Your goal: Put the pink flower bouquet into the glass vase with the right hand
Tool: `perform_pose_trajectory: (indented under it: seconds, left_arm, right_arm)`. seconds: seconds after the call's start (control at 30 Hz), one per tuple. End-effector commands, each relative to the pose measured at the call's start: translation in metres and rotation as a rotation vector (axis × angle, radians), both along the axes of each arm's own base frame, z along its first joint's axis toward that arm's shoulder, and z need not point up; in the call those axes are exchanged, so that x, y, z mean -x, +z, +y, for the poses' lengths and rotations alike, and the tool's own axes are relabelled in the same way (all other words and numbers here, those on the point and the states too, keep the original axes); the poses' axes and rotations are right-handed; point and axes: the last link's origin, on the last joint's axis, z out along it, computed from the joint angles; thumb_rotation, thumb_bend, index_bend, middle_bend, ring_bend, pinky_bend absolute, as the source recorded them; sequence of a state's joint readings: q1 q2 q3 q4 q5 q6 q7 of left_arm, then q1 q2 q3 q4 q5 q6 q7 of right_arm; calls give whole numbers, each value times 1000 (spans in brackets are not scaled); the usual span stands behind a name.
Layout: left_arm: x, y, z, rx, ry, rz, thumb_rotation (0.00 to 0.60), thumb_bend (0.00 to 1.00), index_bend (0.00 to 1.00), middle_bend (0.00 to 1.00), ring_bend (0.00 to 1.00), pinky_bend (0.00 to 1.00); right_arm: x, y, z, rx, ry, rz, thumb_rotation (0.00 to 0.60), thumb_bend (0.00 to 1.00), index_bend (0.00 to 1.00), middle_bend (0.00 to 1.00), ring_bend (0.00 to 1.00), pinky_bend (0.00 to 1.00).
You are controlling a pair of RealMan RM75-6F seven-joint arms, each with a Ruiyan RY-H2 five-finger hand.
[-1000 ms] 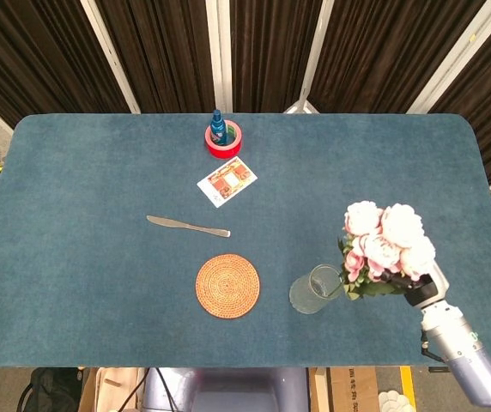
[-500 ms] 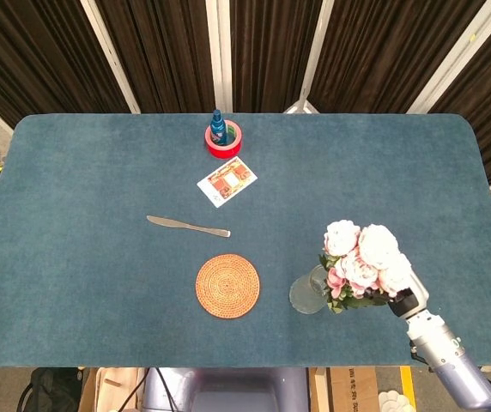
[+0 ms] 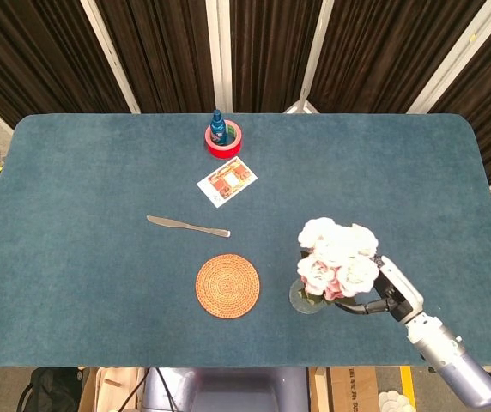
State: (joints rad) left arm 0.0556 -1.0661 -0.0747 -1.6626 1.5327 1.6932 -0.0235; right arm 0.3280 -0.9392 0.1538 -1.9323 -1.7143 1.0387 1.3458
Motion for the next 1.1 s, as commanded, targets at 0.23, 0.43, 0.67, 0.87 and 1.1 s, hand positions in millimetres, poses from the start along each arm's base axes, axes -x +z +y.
perform_pose_trajectory:
  seconds: [0.23, 0.43, 0.67, 0.87, 1.1]
  left_arm:
    - [1, 1, 0, 2, 1, -6, 600, 214, 116, 0, 0, 47]
    - [1, 3, -2, 1, 4, -16, 600, 214, 116, 0, 0, 47]
    - [1, 3, -4, 4, -1, -25, 600, 214, 116, 0, 0, 47]
    - [1, 4, -4, 7, -2, -27, 600, 214, 116, 0, 0, 47]
    - [3, 6, -3, 8, 0, -33, 600, 214, 116, 0, 0, 47]
  right_arm:
    - [24, 21, 14, -11, 33, 122, 600, 92, 100, 74, 7, 0]
    - [67, 62, 24, 180, 30, 439, 600, 86, 188, 114, 78, 7]
    - [101, 88, 44, 584, -7, 1070, 600, 85, 226, 144, 107, 10]
    - [98, 70, 71, 670, 105, 1228, 600, 86, 226, 144, 90, 0]
    - [94, 53, 85, 789, 151, 1370, 600, 86, 217, 136, 53, 0]
